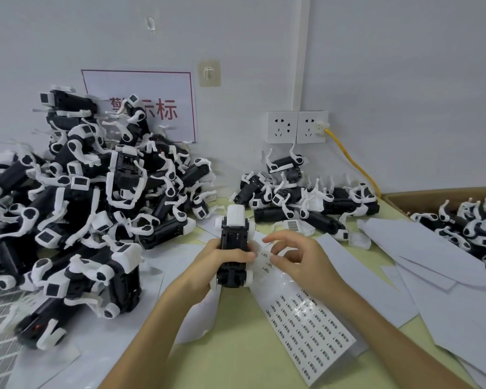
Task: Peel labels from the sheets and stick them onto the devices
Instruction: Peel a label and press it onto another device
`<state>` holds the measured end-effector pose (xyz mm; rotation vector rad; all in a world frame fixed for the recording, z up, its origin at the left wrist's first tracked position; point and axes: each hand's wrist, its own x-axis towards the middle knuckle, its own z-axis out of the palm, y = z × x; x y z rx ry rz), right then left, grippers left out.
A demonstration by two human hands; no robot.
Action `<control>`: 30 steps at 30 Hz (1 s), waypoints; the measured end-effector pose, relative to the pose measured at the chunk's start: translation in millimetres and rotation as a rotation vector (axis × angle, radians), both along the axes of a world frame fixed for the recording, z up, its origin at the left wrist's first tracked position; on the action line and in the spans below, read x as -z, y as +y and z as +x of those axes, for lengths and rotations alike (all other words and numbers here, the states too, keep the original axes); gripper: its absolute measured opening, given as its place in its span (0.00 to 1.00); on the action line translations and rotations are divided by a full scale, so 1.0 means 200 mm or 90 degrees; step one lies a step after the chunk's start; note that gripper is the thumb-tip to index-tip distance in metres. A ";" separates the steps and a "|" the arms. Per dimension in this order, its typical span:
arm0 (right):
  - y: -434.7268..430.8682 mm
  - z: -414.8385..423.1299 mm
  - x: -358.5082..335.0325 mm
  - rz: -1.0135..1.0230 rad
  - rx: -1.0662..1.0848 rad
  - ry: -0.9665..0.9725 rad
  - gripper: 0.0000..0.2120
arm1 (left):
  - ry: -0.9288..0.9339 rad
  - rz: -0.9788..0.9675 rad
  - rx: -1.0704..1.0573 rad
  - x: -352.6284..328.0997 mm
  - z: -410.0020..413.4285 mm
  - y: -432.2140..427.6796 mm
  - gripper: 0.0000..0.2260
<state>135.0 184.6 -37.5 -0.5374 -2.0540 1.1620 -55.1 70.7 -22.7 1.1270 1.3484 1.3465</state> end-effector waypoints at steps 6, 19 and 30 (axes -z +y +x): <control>0.00 0.01 0.00 0.062 -0.008 -0.026 0.17 | 0.034 -0.002 0.000 -0.01 0.02 -0.01 0.11; 0.02 0.00 0.02 0.223 0.036 -0.031 0.07 | 0.015 -0.008 -0.014 -0.01 0.04 -0.01 0.05; 0.02 -0.02 0.04 0.375 0.062 0.044 0.10 | 0.002 -0.033 -0.055 -0.01 0.06 0.00 0.15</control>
